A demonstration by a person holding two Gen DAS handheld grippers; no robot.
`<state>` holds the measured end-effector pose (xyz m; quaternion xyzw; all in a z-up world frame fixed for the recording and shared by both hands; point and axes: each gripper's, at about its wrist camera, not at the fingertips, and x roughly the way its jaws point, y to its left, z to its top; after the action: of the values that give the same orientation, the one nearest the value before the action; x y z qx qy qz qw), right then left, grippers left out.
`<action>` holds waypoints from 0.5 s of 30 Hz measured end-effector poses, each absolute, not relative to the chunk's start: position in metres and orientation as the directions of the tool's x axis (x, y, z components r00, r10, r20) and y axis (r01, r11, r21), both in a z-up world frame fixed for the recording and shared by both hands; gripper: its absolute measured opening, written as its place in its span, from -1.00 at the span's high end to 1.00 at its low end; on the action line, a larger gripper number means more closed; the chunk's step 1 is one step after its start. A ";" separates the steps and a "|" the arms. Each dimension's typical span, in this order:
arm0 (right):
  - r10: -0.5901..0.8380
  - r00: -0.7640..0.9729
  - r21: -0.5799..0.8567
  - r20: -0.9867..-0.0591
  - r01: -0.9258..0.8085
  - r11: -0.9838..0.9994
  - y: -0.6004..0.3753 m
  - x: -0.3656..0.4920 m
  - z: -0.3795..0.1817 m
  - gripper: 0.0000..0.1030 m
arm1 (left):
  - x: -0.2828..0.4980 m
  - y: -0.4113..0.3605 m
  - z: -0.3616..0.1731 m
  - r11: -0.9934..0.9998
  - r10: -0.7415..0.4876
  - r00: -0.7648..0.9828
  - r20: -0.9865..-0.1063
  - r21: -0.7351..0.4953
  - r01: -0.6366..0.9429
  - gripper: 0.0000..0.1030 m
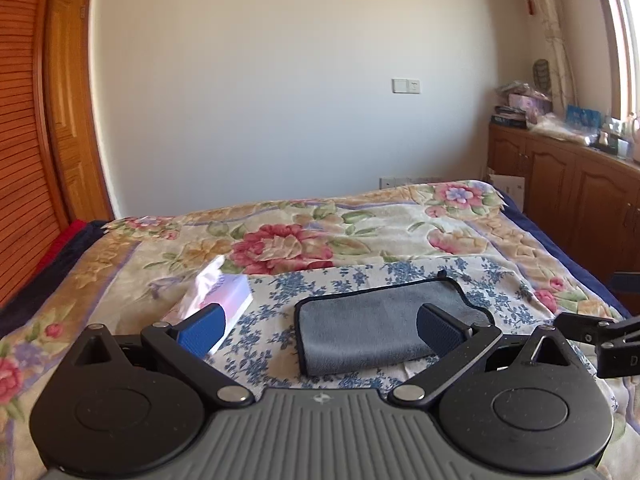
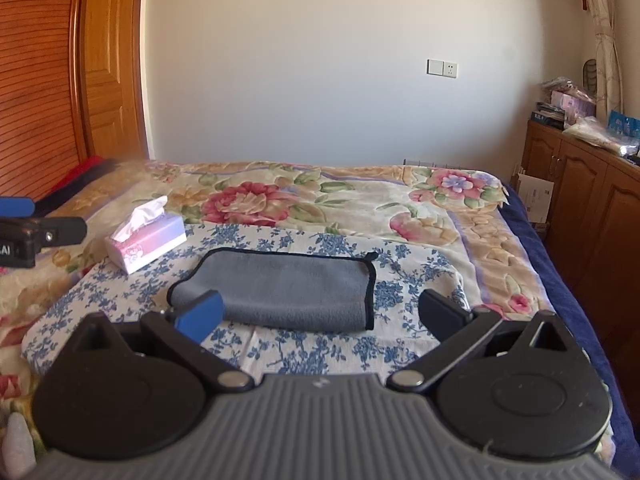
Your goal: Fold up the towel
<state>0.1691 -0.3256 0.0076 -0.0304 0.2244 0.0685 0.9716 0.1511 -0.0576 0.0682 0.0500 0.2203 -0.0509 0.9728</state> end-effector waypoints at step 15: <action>0.142 0.904 -0.008 -0.404 -0.159 0.987 -0.320 0.135 0.015 -1.00 | 0.107 -0.045 0.072 0.991 -0.065 0.901 -0.430 0.080 0.109 -1.00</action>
<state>0.1347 -0.3203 0.0146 -0.0204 0.2053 0.0773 0.9754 0.1073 -0.0448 0.0716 0.0510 0.2184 -0.0448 0.9735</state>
